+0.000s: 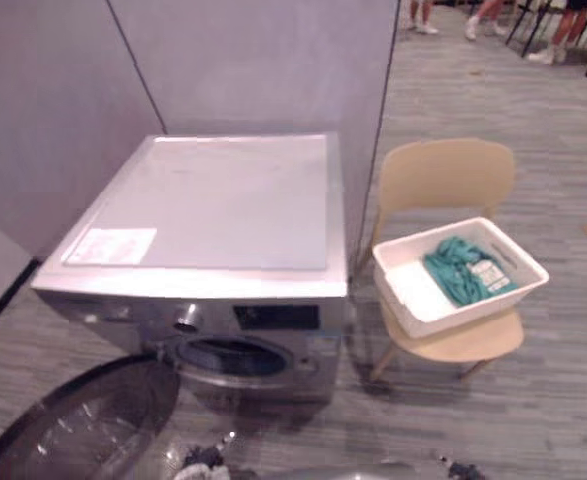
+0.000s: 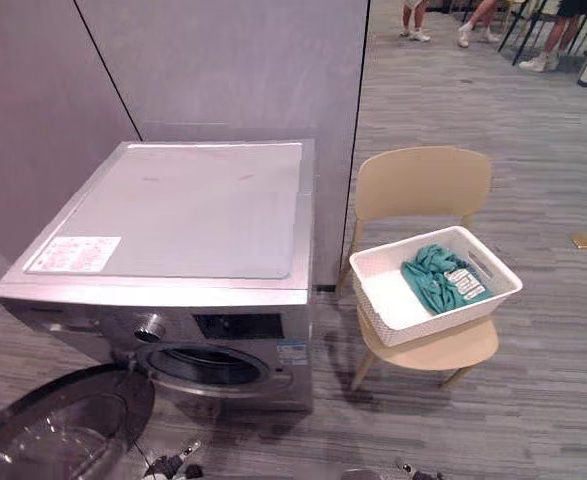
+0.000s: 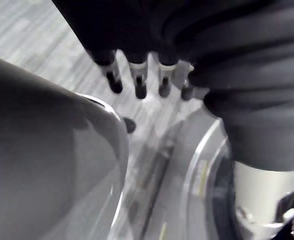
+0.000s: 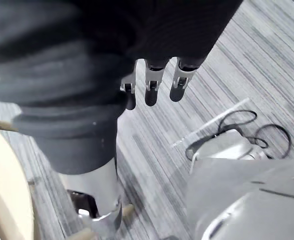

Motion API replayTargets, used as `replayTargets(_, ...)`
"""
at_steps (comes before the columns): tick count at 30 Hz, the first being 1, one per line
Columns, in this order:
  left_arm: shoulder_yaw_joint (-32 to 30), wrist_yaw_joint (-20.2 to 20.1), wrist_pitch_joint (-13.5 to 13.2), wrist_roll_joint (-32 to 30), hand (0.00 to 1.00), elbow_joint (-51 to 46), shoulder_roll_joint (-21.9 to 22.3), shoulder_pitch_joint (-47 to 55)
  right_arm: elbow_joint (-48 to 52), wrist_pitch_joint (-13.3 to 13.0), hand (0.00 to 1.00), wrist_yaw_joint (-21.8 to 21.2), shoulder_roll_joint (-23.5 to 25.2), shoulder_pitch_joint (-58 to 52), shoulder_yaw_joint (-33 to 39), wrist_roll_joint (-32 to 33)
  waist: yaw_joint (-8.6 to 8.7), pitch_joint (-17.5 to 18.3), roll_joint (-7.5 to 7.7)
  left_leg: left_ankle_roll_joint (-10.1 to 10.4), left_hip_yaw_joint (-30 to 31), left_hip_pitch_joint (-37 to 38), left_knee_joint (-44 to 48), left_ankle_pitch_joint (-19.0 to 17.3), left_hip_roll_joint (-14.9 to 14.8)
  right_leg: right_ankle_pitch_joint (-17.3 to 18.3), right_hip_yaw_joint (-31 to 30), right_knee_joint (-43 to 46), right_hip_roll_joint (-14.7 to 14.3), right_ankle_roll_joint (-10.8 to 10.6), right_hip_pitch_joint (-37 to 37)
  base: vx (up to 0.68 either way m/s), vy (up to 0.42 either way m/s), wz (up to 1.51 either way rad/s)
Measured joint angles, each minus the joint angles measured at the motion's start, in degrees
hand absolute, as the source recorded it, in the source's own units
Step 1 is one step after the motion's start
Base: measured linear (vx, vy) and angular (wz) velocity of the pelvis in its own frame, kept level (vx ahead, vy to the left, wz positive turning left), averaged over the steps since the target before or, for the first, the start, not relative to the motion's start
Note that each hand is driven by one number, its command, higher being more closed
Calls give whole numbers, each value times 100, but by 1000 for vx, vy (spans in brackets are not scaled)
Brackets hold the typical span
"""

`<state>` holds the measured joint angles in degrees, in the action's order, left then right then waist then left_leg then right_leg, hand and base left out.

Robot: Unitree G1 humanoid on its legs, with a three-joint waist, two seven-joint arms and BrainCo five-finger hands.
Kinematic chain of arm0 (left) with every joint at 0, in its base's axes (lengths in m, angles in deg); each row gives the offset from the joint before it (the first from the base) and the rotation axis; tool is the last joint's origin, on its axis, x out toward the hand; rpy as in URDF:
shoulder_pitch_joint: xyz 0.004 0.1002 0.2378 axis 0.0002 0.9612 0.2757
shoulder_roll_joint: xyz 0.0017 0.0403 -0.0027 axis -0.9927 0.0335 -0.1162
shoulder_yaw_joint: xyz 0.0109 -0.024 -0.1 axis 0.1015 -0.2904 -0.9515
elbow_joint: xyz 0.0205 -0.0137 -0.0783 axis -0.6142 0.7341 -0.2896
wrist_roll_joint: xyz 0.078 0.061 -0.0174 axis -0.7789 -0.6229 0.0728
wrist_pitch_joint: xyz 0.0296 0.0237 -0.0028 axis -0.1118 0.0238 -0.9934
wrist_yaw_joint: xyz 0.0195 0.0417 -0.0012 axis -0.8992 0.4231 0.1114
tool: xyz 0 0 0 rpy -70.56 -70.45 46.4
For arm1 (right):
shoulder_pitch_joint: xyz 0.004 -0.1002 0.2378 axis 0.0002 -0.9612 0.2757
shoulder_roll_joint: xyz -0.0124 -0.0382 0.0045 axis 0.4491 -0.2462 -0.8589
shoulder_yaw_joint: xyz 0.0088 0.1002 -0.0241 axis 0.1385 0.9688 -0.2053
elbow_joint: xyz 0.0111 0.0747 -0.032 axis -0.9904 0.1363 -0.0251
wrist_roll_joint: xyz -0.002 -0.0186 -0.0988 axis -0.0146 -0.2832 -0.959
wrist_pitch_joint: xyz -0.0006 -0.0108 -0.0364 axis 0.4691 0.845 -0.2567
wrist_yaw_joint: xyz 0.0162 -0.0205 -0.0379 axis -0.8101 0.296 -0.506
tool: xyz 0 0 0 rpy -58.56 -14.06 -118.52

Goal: Pick up the laundry basket with both hands and put the clothes into the washing machine.

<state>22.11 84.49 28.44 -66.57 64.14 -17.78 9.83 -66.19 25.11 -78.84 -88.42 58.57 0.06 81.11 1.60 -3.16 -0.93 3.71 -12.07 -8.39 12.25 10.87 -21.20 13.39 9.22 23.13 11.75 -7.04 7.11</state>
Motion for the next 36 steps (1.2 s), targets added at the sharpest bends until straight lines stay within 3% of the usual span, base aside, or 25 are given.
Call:
replayTargets(1, 1, 1, -3, 15, 0, -1, -1, 14, 0, -16, 0, 18, -9, 8, 1, 1, -28, -4, 8, 129, 7, 2, 210, -245, 61, -18, -18, -30, -16, 28, -8, -103, -210, -5)
replayTargets(3, 31, 5, -3, 11, 0, 1, 14, 48, 12, -50, 0, 79, -41, 59, -9, 0, -66, -17, 2, 589, 307, 99, 932, -1434, 591, -135, -127, -352, -155, 173, -152, -47, -40, -24)
replayTargets(4, 146, -4, 0, 9, 0, 7, 32, 50, 20, -54, 0, 77, -37, 64, -13, 0, -73, -38, -9, 551, 412, 261, 956, -2026, 1044, -235, -169, -629, -267, 237, -264, -28, 8, -16)
replayTargets(6, 217, -33, 1, 10, 0, 15, 34, 51, 21, -52, 0, 69, 12, 51, -1, -8, -67, -67, -17, 279, 393, 445, 637, -2330, 1295, -257, -274, -782, -387, 207, -335, -24, 14, 3)
replayTargets(7, 211, -43, -4, 14, 0, 7, 34, 48, 1, -33, 0, 63, 71, 6, 35, -26, -76, -101, 11, 274, 490, 547, 353, -2393, 1417, -391, -440, -810, -441, 132, -331, -36, 21, 4)
replayTargets(11, 165, -127, 6, 6, 0, -46, 35, -3, -2, -16, 0, -44, 285, -37, 106, -126, -199, -240, -18, 46, 535, 744, 279, -2336, 1604, -624, -690, -1107, -388, 93, -542, 26, 105, -23)
replayTargets(15, 195, -146, 20, -116, 0, -79, 22, -42, 39, -20, 0, -56, 408, -202, 95, -175, -203, -273, 30, -9, 646, 827, 152, -2302, 1743, -447, -590, -796, -231, 18, -497, 58, 31, 18)
replayTargets(17, 235, -149, 14, -122, 0, -167, 15, -121, 241, -20, 0, -115, 486, -284, 67, -204, -168, -465, 155, -156, 848, 817, 232, -2440, 1827, -201, -700, 839, -44, -147, 119, -55, -64, 49)
replayTargets(18, 277, -149, 15, -127, 0, -187, 2, -116, 315, -23, 0, -144, 518, -351, 9, -228, -116, -489, 188, -164, 937, 823, 293, -2490, 1843, -255, -823, 1422, -29, -166, 331, -38, -130, 85)
replayTargets(19, 346, -152, 20, -167, 0, -206, -31, -115, 462, -19, 0, -156, 590, -488, -160, -224, -36, -541, 242, -174, 1135, 846, 461, -2576, 1849, -508, -1129, 2339, -76, -326, 683, 57, -157, 89)
replayTargets(21, 295, -154, 22, -217, 0, -249, -37, -94, 590, -16, 0, -155, 632, -658, -229, -209, -39, -535, 233, -87, 1284, 869, 653, -2648, 1719, -566, -1538, 3234, -235, -228, 1040, 70, -177, 62)
replayTargets(23, 187, -160, 28, -275, 0, -314, 21, -52, 693, -17, 0, -159, 628, -694, -279, -198, -70, -519, 217, 33, 1347, 843, 771, -2702, 1599, -449, -1648, 3413, -89, 53, 1321, 83, -219, 24)
replayTargets(26, -37, -157, 16, -280, 0, -345, 112, 24, 873, -6, 0, -123, 638, -706, -88, -156, -62, -487, 107, 207, 1341, 908, 895, -2690, 1246, -632, -1664, 2611, 579, 525, 1347, 165, -382, 14)
replayTargets(27, -39, -156, 8, -277, 0, -345, 120, 67, 912, -2, 0, -105, 625, -706, 40, -161, -51, -465, 47, 397, 1345, 984, 938, -2718, 1030, -1072, -1550, 1947, 866, 777, 1160, 137, -495, -4)
replayTargets(28, -33, -154, 1, -280, 0, -319, 102, 89, 896, 11, 0, -81, 624, -693, 143, -168, -40, -439, 61, 583, 1372, 1073, 962, -2769, 866, -1212, -1442, 1612, 904, 563, 974, 122, -585, -24)
replayTargets(29, -21, -168, 0, -265, 0, -203, 182, 98, 867, 49, 0, -67, 514, -661, 167, -185, -32, -401, -131, 542, 1403, 1139, 804, -2732, 594, -877, -1219, 1590, 634, 252, 867, 61, -474, -35)
replayTargets(30, 45, -181, -10, -266, 0, -103, 247, 96, 853, 59, 0, -62, 444, -646, 171, -205, -50, -325, -274, 471, 1418, 1143, 713, -2662, 472, -757, -1265, 1554, 460, 127, 889, 44, -528, -50)
replayTargets(31, 227, -206, -8, -264, 0, 1, 260, 85, 836, 90, 0, -44, 276, -528, 154, -240, 2, -246, -359, 684, 1384, 1239, 455, -2320, 356, -272, -1383, 1442, 313, -556, 899, 51, -468, -45)
replayTargets(32, 240, -217, -8, -264, 0, 37, 231, 82, 759, 103, 0, -49, 232, -431, 105, -241, 14, -234, -329, 954, 1346, 1304, 329, -2145, 321, 186, -1354, 1347, 338, -758, 892, 71, -483, -37)
replayTargets(33, 242, -216, -2, -263, 0, 103, 264, 50, 669, 105, 0, -61, 148, -340, 89, -244, 51, -264, -427, 1036, 1374, 1314, 262, -2055, 251, 262, -1260, 1478, 272, -739, 952, 19, -456, 0)
replayTargets(34, 231, -211, -3, -254, 0, 134, 263, 50, 538, 135, 0, -60, 85, -282, 15, -278, 88, -250, -429, 1066, 1374, 1315, 80, -1556, 173, 366, -1191, 1655, 181, -579, 1000, -3, -422, 19)
replayTargets(36, 186, -141, -3, -211, 0, 122, 194, 62, 392, 171, 0, -61, 39, -288, -159, -280, 68, -225, -359, 991, 1454, 1202, 19, -891, 77, 574, -1103, 1618, 26, -374, 1000, -37, -364, 21)
